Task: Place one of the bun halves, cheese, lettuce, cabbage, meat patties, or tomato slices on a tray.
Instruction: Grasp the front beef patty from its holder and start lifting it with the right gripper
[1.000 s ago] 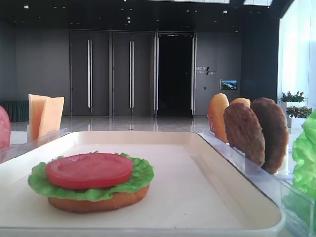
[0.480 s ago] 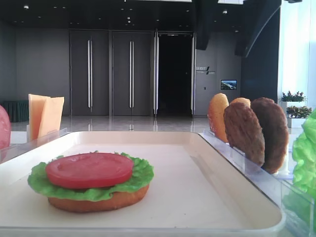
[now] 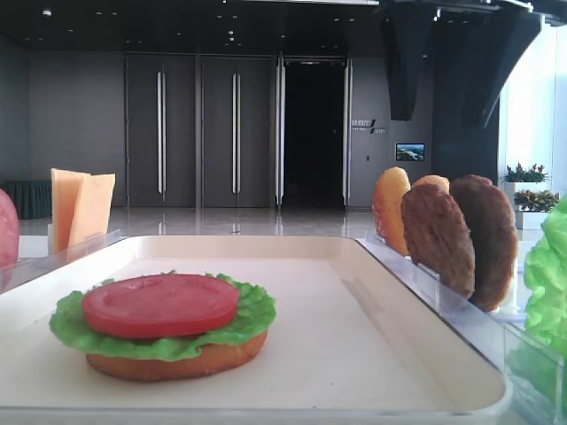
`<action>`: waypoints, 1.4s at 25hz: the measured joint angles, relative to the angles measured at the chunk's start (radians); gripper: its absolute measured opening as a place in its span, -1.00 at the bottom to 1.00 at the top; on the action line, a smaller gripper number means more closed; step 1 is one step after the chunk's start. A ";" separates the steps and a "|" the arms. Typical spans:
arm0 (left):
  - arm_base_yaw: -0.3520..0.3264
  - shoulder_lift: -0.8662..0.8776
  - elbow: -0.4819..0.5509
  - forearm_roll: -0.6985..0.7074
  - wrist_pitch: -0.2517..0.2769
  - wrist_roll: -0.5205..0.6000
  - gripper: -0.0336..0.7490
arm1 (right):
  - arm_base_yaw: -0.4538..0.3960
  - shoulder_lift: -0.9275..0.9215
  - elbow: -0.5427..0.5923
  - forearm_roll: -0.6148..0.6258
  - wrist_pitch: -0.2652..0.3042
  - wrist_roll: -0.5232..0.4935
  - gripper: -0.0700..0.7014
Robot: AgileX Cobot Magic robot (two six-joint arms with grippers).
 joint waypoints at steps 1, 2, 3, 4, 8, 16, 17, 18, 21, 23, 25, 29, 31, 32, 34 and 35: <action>0.000 0.000 0.000 0.000 0.000 0.000 0.19 | 0.000 0.008 0.000 0.000 0.007 0.000 0.20; 0.000 0.000 0.000 0.000 0.000 0.000 0.19 | 0.000 0.014 0.000 0.000 0.009 0.000 0.20; 0.000 0.000 0.000 0.000 0.000 0.000 0.19 | 0.000 0.018 0.000 0.000 0.009 -0.001 0.20; 0.000 0.000 0.000 0.000 0.000 0.000 0.19 | 0.000 0.022 0.000 0.001 0.011 -0.001 0.20; 0.000 0.000 0.000 0.000 0.000 0.000 0.19 | 0.000 0.023 0.000 0.002 0.011 -0.002 0.20; 0.000 0.000 0.000 0.001 0.000 0.000 0.19 | 0.000 0.069 0.000 0.037 0.008 -0.019 0.20; 0.000 0.000 0.000 0.001 0.000 0.000 0.19 | 0.000 0.074 0.000 0.037 0.005 -0.020 0.20; 0.000 0.000 0.000 0.001 0.000 0.000 0.19 | 0.000 0.079 0.000 0.037 0.001 -0.022 0.20; 0.000 0.000 0.000 0.001 0.000 0.000 0.19 | 0.000 0.091 0.000 0.039 -0.007 -0.024 0.20; 0.000 0.000 0.000 0.001 0.000 0.000 0.19 | 0.000 0.094 0.000 0.041 -0.012 -0.026 0.20; 0.000 0.000 0.000 0.001 0.000 0.000 0.19 | 0.000 0.094 0.000 0.044 -0.017 -0.028 0.20; 0.000 0.000 0.000 0.001 0.000 0.000 0.19 | 0.000 0.111 0.000 0.060 -0.020 -0.035 0.20; 0.000 0.000 0.000 0.001 0.000 0.000 0.19 | 0.000 0.129 0.000 0.073 -0.021 -0.039 0.20; 0.000 0.000 0.000 0.001 0.000 0.000 0.19 | 0.000 0.138 0.000 0.078 -0.022 -0.042 0.20; 0.000 0.000 0.000 0.001 0.000 0.000 0.18 | 0.000 0.148 0.000 0.083 -0.023 -0.047 0.20; 0.000 0.000 0.000 0.001 0.000 0.000 0.18 | 0.000 0.151 0.000 0.083 -0.023 -0.049 0.20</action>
